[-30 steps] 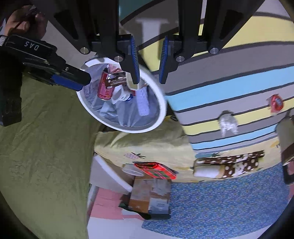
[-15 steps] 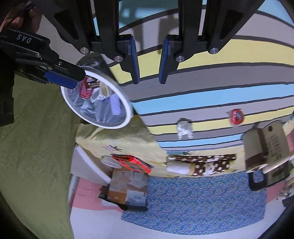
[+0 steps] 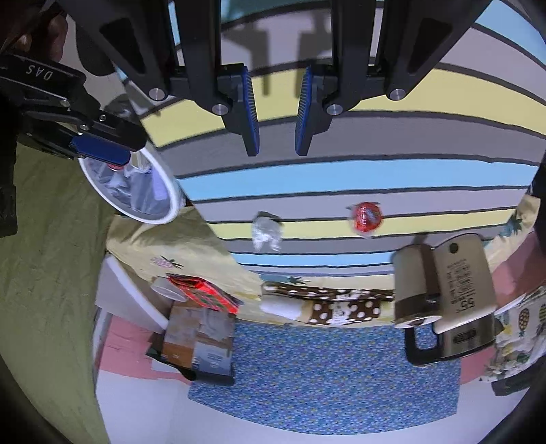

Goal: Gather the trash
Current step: 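Withdraw both open tools from the bin toward the plastic cup and tissue, then close the left tool on the red-labelled plastic cup while the right tool grasps the white tissue, then carry the plastic cup and tissue over the bin and open both tools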

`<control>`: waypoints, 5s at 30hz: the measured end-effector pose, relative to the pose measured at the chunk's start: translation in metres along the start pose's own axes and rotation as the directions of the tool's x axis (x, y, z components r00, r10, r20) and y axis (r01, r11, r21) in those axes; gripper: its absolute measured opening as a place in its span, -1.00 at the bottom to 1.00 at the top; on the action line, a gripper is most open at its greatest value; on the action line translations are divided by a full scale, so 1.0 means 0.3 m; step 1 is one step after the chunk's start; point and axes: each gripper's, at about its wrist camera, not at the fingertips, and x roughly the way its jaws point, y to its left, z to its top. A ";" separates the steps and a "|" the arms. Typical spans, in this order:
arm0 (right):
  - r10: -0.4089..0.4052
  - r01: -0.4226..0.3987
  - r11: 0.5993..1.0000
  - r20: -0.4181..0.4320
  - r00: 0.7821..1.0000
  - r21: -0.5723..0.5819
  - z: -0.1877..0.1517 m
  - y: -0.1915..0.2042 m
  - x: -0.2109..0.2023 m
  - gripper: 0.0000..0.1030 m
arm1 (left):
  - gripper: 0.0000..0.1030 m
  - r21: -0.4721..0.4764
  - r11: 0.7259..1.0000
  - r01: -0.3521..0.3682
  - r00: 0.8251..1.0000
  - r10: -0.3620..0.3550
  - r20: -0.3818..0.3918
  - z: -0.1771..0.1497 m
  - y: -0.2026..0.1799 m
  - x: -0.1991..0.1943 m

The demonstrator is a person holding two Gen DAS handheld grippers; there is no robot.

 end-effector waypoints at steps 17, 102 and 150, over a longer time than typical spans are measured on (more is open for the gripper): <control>0.006 -0.007 1.000 -0.052 0.999 -0.020 0.121 0.001 0.187 0.16 | -0.07 -0.081 0.994 -0.072 0.997 0.069 -0.034 0.146 0.248 0.216; -0.116 0.105 0.978 0.049 0.992 0.178 -0.056 -0.309 -0.103 -0.42 | -0.16 0.146 0.966 0.215 0.976 -0.207 -0.067 -0.004 -0.406 0.118; -0.223 0.213 0.939 0.007 0.975 0.271 -0.135 -0.516 -0.148 -0.06 | 0.01 0.171 0.910 0.377 0.923 -0.353 -0.153 0.052 -0.642 0.339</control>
